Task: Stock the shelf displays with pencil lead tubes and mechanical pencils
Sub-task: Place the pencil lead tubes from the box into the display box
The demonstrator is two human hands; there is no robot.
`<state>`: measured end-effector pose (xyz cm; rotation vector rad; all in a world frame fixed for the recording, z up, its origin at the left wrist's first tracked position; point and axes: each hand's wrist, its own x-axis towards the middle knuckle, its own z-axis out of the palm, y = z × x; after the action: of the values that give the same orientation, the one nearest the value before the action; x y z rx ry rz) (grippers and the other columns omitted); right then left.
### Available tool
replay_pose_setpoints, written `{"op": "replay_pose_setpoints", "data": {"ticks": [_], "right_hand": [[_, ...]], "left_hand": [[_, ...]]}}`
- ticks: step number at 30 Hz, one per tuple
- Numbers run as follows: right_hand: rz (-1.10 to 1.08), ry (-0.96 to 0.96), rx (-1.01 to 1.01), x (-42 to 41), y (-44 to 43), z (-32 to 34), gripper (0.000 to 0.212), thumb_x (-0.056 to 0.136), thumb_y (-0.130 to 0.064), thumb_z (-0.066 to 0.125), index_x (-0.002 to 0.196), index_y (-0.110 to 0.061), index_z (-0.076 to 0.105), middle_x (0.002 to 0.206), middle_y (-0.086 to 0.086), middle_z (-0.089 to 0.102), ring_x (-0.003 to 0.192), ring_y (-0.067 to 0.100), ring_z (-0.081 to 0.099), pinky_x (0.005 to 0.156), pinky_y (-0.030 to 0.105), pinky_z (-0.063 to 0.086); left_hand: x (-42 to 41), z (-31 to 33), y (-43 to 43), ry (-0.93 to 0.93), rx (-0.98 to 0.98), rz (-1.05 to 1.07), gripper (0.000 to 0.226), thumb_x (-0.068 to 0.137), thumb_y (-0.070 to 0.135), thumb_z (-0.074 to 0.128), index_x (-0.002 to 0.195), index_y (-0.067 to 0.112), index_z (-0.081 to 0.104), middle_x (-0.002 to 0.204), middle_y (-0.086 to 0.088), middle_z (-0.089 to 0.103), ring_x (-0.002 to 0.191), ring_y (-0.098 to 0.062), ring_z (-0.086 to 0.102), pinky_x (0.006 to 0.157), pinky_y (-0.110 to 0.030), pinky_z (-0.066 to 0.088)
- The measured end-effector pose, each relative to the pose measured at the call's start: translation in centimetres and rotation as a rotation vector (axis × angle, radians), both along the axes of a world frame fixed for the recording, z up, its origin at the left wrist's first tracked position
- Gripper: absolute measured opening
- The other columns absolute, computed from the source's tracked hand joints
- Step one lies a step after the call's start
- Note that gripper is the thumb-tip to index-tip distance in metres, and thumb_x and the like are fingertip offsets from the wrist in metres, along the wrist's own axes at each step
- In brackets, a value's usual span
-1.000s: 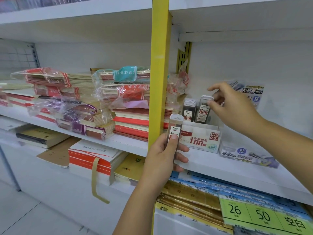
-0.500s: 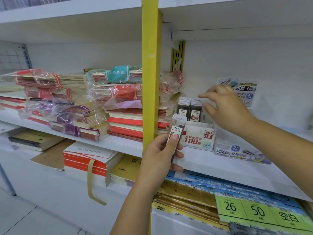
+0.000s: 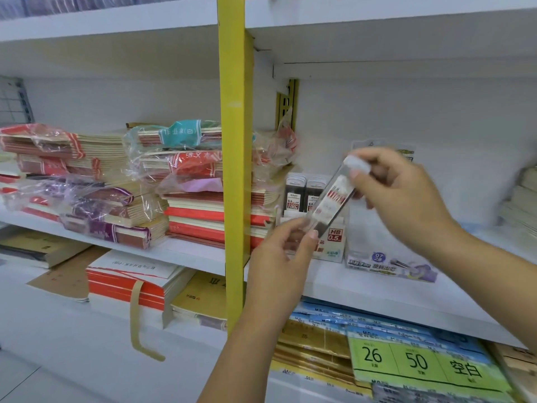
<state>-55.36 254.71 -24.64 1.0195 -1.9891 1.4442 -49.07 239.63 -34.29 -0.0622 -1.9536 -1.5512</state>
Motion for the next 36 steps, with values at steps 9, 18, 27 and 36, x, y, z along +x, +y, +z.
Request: {"op": "replay_pose_setpoints", "data": {"ticks": [9, 18, 27, 36], "right_hand": [[-0.344, 0.35, 0.379, -4.6, 0.8, 1.7, 0.021, 0.094, -0.018, 0.058, 0.114, -0.023, 0.062, 0.093, -0.002, 0.067, 0.075, 0.014, 0.059, 0.072, 0.032, 0.049], [-0.329, 0.146, 0.505, -7.6, -0.4, 0.8, 0.015, 0.091, -0.026, 0.063, 0.104, -0.025, 0.057, 0.092, -0.004, 0.064, 0.083, 0.012, 0.059, 0.074, 0.036, 0.049], [-0.493, 0.143, 0.521, -9.0, -0.8, -1.7, 0.026, 0.094, -0.029, 0.057, 0.118, -0.024, 0.067, 0.107, 0.006, 0.048, 0.115, 0.028, 0.042, 0.093, 0.033, 0.033], [-0.281, 0.103, 0.087, 1.6, 3.6, -3.2, 0.019, 0.098, -0.021, 0.05, 0.104, -0.033, 0.063, 0.102, -0.016, 0.06, 0.091, 0.004, 0.057, 0.075, 0.009, 0.041]], "left_hand": [[-2.1, -1.7, 0.2, 0.125, -0.666, 0.245, 0.052, 0.099, 0.04, 0.054, 0.148, 0.029, 0.041, 0.16, 0.011, 0.029, 0.151, -0.006, 0.006, 0.12, -0.025, 0.005], [-2.8, -2.6, 0.2, 0.118, -0.701, 0.259, 0.054, 0.099, 0.043, 0.05, 0.149, 0.032, 0.036, 0.162, 0.014, 0.02, 0.151, -0.002, -0.006, 0.117, -0.024, 0.001], [-2.6, -2.9, -0.1, 0.118, -0.695, 0.222, 0.055, 0.099, 0.041, 0.051, 0.151, 0.033, 0.033, 0.164, 0.017, 0.015, 0.15, 0.001, -0.01, 0.118, -0.025, 0.003], [1.6, -4.4, 2.5, 0.23, -0.613, 0.292, 0.041, 0.093, 0.031, 0.053, 0.134, 0.026, 0.053, 0.136, 0.006, 0.053, 0.13, -0.015, 0.041, 0.11, -0.017, 0.024]]}}
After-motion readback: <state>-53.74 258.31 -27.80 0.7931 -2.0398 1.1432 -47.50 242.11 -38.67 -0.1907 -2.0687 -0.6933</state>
